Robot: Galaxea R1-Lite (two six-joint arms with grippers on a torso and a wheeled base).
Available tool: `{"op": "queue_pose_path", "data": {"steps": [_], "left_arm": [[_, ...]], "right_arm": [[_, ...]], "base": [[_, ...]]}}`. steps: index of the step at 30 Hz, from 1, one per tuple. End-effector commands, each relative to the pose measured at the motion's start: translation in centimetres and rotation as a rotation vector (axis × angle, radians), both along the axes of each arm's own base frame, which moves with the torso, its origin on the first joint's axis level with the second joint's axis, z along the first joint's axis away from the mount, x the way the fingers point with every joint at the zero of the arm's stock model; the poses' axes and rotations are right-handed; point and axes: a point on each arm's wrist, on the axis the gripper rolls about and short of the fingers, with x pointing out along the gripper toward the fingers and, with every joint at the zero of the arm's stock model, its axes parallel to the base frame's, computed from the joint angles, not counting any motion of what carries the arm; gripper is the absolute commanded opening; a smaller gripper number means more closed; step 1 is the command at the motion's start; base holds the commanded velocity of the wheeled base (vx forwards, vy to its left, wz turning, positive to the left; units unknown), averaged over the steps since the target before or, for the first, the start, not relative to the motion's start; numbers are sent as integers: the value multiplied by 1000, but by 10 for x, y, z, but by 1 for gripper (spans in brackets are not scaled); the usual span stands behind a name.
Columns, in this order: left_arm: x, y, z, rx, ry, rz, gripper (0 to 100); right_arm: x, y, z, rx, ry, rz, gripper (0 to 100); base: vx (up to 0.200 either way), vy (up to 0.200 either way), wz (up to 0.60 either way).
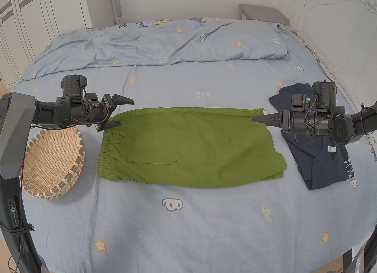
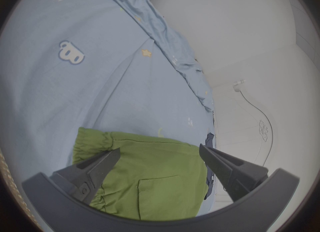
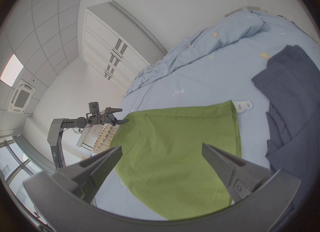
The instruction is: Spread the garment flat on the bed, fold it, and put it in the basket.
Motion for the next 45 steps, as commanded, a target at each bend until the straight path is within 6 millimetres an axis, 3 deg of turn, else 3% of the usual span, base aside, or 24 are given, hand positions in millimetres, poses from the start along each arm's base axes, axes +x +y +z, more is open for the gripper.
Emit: {"op": "queue_pose_path", "data": {"steps": [1, 9, 11, 12, 15, 19, 24, 26, 28, 33, 45], "left_arm": [[-16, -3, 11, -1, 0, -4, 100], [-71, -2, 55, -16, -49, -34, 100], [-81, 0, 58, -22, -49, -43, 100], [-95, 1, 58, -32, -40, -64, 100], [-106, 2, 49, -28, -20, -68, 100], [-122, 14, 17, -11, 18, -29, 100], [-131, 24, -6, 3, -1, -3, 100], [-131, 24, -7, 3, -1, -5, 100], [-135, 27, -16, 26, -1, -11, 100], [-133, 24, -28, 46, 21, -32, 100], [-123, 24, -57, 86, 69, -63, 100]], "right_arm": [[-9, 6, -11, -26, 46, -6, 100], [-21, 13, -41, -65, 169, -5, 100], [-22, 13, -45, -74, 195, -10, 100], [-24, 13, -54, -101, 240, -34, 100], [-27, 11, -63, -126, 277, -60, 100], [-34, 3, -80, -152, 331, -76, 100], [-35, -12, -85, -152, 354, -115, 100], [-35, -12, -85, -152, 356, -116, 100], [-30, -27, -86, -143, 352, -157, 100], [-22, -36, -88, -138, 351, -183, 100], [-18, -35, -91, -145, 347, -177, 100]], "base": [[0, 0, 0], [0, 0, 0], [0, 0, 0], [0, 0, 0], [0, 0, 0], [0, 0, 0], [0, 0, 0], [0, 0, 0], [0, 0, 0], [0, 0, 0], [0, 0, 0]]}}
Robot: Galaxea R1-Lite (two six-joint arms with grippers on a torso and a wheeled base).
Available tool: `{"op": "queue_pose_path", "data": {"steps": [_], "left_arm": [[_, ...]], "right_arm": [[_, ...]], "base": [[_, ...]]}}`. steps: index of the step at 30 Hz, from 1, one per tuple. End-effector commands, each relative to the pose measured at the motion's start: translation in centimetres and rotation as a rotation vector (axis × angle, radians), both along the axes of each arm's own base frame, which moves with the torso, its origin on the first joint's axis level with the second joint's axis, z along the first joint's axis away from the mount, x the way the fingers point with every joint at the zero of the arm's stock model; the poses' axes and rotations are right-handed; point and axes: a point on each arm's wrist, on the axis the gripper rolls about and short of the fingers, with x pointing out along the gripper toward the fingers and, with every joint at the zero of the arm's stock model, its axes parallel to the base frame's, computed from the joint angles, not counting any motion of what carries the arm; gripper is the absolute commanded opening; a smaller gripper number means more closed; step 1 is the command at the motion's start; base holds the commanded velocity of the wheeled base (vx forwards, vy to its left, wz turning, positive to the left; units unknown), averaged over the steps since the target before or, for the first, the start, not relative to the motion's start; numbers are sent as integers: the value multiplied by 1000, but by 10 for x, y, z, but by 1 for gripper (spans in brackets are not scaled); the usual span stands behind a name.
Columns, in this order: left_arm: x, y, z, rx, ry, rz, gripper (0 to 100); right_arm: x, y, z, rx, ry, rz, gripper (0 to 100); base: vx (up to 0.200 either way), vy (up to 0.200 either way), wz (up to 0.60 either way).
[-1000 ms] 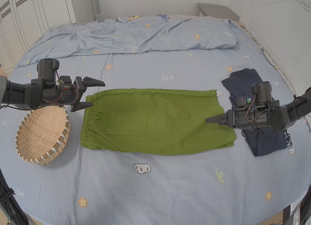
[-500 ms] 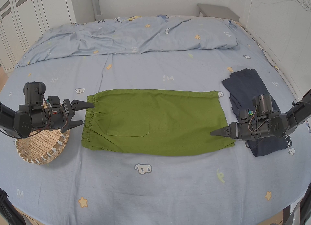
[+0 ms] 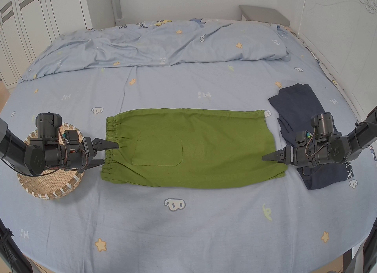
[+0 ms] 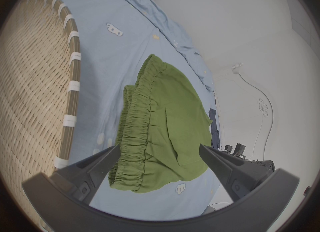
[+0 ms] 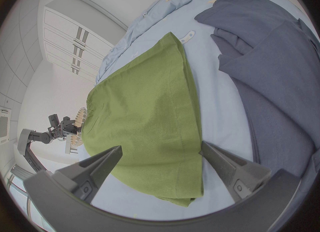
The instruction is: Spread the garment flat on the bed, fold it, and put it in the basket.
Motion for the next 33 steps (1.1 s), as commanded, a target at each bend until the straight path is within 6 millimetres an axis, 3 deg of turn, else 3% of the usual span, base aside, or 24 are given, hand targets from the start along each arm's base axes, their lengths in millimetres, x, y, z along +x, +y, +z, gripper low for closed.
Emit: {"op": "queue_pose_path", "data": {"steps": [1, 17, 33], "left_arm": [[5, 3, -14, 4, 37, 5, 100], [3, 0, -29, 85, 21, -56, 100], [-2, -14, -30, 115, 19, -85, 100]], "right_arm": [[1, 1, -5, -4, 13, 2, 100], [0, 4, -6, -5, 15, 12, 100], [-1, 5, -7, -6, 17, 16, 100]], "base": [[0, 0, 0], [0, 0, 0], [0, 0, 0]]}}
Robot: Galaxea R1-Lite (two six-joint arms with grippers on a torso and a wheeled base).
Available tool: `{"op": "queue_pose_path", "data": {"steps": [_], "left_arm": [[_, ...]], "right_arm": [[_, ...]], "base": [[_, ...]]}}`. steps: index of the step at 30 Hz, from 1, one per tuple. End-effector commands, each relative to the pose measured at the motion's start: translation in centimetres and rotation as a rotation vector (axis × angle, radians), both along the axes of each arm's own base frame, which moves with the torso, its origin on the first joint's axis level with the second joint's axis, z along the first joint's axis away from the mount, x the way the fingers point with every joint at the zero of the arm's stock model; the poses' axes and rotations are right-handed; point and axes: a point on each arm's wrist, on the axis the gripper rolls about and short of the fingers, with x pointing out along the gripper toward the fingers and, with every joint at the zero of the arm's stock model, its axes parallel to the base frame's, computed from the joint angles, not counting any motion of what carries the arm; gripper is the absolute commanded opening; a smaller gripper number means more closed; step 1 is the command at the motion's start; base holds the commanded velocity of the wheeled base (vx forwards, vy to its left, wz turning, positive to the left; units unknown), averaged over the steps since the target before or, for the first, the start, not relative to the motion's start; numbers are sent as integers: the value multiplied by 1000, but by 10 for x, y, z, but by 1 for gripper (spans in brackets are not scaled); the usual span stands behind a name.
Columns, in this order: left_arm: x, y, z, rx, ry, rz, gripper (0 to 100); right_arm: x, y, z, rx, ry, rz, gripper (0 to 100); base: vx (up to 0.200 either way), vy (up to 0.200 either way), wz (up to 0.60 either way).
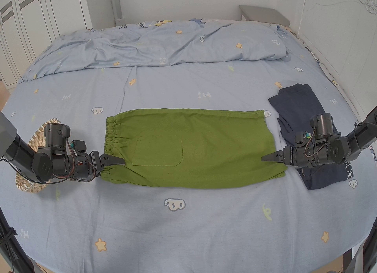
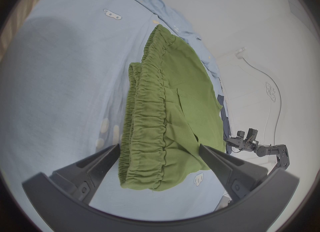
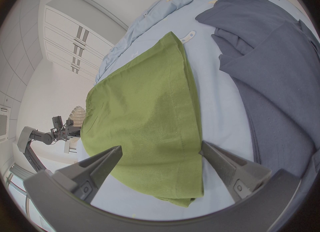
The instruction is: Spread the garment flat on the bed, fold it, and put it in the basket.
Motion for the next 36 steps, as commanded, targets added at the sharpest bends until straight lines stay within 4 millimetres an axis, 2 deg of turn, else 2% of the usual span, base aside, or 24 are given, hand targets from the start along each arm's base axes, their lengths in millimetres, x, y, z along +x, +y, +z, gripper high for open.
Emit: {"op": "queue_pose_path", "data": {"steps": [1, 11, 15, 24, 36], "left_arm": [[0, -5, -2, 9, 2, -17, 100], [7, 20, 4, 3, -25, 56, 100], [10, 19, 3, -3, -25, 52, 100], [32, 10, -22, -62, 9, 54, 100], [36, 9, -23, -148, -11, 0, 100]], "right_arm": [[0, 0, -3, 0, 9, 2, 100], [0, 0, -4, -3, 9, 6, 100], [0, 0, -4, -4, 10, 6, 100], [0, 2, -4, -4, 12, 9, 100], [0, 3, -4, -3, 9, 12, 100]], "base": [[0, 0, 0], [0, 0, 0], [0, 0, 0], [0, 0, 0], [0, 0, 0]]}}
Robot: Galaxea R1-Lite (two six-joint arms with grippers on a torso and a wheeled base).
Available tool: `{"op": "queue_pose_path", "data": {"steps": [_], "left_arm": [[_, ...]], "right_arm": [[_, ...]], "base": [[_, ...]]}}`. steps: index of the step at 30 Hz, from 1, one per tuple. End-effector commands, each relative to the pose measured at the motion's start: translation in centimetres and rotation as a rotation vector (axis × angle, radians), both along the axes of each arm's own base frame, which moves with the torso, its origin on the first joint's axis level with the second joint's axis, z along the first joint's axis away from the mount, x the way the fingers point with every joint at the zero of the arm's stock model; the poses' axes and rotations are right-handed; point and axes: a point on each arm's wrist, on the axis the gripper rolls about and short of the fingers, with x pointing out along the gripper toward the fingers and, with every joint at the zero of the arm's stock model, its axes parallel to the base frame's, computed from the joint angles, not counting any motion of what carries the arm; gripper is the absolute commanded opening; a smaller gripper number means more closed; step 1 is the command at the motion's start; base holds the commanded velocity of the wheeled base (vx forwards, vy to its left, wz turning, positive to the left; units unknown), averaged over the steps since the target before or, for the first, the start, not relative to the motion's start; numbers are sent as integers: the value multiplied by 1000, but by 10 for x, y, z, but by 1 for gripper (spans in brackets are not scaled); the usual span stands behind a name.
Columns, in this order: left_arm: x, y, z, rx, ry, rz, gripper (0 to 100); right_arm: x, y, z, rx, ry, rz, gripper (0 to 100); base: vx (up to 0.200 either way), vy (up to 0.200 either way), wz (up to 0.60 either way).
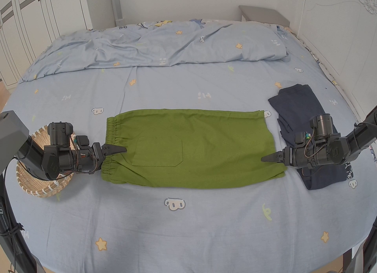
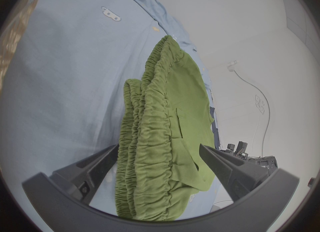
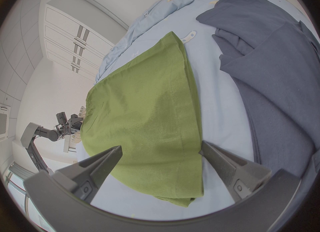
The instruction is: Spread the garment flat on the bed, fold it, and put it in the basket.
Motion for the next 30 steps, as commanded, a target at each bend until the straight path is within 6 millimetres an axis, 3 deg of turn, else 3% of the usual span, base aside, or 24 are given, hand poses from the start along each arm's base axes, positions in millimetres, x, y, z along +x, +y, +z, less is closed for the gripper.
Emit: {"op": "queue_pose_path", "data": {"steps": [1, 8, 9, 17, 24, 30], "left_arm": [[1, 0, -6, -24, 32, -8, 100], [3, 2, -3, -105, 53, -51, 100], [6, 3, -5, -111, 61, -50, 0], [8, 6, -5, -126, 72, -33, 0], [1, 16, 13, -127, 47, -6, 0], [-2, 17, 16, -127, 50, -3, 0]], "right_arm": [[1, 1, -2, 0, 5, 2, 100], [1, 1, -2, 0, 4, 2, 100], [1, 1, -1, 1, 2, 2, 100], [1, 0, -1, 2, 2, -1, 100], [2, -5, 5, 7, -15, -16, 100], [8, -26, 21, 21, -41, -69, 100]], "base": [[0, 0, 0], [0, 0, 0], [0, 0, 0], [0, 0, 0], [0, 0, 0], [0, 0, 0]]}}
